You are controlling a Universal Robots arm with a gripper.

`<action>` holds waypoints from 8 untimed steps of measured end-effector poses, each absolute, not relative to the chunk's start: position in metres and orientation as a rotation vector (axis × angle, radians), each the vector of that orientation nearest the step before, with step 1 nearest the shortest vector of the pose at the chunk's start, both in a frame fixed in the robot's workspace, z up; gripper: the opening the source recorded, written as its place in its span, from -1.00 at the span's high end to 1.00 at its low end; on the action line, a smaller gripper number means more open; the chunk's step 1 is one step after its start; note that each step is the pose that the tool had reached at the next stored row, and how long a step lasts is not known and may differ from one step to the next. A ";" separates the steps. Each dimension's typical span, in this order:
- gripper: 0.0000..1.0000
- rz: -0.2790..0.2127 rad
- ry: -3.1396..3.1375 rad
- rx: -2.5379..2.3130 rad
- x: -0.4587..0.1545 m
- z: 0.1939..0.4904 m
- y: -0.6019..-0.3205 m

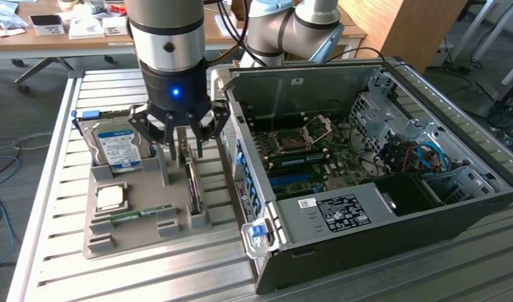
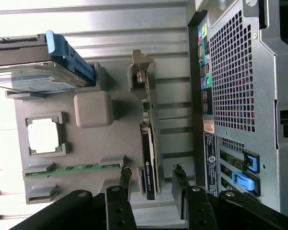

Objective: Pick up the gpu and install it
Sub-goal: 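Pick up the gpu and move the gpu toward the slot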

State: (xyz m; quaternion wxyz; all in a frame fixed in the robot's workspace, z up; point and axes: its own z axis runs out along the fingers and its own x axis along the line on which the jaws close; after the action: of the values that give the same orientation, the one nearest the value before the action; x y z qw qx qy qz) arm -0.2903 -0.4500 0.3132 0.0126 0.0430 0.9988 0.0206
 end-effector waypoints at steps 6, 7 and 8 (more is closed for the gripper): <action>0.05 0.064 3.113 0.134 -0.290 0.312 -0.450; 0.05 0.064 3.113 0.134 -0.290 0.311 -0.450; 0.05 0.064 3.113 0.134 -0.290 0.311 -0.450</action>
State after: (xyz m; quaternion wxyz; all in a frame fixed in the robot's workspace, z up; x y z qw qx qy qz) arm -0.2903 -0.4500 0.3110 0.0127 0.0430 0.9988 0.0207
